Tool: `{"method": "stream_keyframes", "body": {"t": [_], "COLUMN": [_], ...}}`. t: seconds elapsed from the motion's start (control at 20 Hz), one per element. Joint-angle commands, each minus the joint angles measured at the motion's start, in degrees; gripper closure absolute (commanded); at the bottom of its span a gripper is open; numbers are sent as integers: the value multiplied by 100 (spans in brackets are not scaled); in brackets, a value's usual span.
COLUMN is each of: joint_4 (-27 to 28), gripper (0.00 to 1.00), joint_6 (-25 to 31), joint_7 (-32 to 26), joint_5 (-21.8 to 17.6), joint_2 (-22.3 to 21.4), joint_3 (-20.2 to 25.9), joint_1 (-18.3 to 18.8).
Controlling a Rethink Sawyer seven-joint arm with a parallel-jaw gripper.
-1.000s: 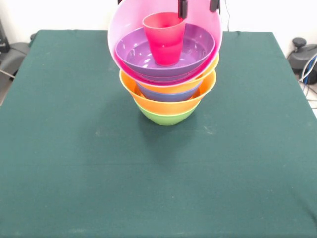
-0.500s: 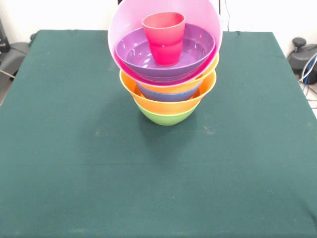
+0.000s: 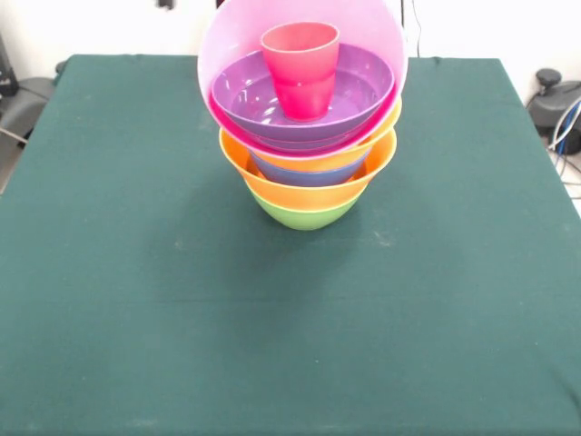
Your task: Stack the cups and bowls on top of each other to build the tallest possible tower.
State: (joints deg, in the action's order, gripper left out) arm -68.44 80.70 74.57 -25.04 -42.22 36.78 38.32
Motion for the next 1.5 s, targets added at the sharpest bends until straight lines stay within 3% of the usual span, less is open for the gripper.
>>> {"method": "stream_keyframes", "body": {"t": [0.05,0.25,0.6,0.7,1.1,1.35,1.5], "joint_4": [253,350,985,917,-613,-1546,-2115], "gripper": [0,0,0,0,0,0,0], "joint_6": [175,219,204,75,-740,-1156,-1491], "joint_7": [-3497,-4059,-4998,-5117,-4944,-4612,-4079], "joint_5": [-640,-708,-1038,-1042,-828,-799,-753], "joint_2": [737,784,1162,1204,826,588,421], "joint_3": [578,641,554,520,436,464,412], "joint_1": [439,673,882,960,1484,1761,1839]}}
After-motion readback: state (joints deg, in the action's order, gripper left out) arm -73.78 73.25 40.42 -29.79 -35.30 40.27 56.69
